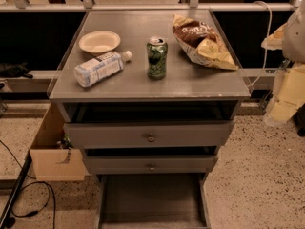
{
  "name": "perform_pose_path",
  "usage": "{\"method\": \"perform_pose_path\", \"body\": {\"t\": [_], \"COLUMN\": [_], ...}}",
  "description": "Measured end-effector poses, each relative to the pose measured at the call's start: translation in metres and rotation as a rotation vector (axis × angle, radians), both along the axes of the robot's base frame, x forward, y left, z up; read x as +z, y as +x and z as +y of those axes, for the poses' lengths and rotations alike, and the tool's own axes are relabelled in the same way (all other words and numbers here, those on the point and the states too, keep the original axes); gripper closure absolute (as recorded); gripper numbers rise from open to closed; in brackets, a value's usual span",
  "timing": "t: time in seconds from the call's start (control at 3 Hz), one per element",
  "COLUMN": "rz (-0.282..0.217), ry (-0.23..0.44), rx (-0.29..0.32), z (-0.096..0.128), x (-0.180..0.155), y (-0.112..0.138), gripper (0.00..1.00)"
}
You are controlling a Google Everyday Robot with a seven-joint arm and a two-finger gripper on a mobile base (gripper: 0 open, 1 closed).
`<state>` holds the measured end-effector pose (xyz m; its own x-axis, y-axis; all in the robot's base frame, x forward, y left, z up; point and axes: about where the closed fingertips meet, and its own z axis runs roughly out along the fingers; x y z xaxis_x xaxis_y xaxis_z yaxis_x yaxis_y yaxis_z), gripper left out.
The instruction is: Place green can into bottom drawer
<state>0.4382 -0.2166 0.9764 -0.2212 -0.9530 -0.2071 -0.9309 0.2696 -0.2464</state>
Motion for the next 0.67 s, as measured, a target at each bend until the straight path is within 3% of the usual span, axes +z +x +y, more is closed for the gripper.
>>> {"method": "perform_pose_path", "body": {"t": [0.33,0.67], "rz": [-0.006,-0.018], "ry": [0.002,0.104], "rx": [0.002,0.077], "z": [0.0,0.022], "x": [0.001,0.002], "y": [0.0,0.026], "gripper": [0.0,0.0]}}
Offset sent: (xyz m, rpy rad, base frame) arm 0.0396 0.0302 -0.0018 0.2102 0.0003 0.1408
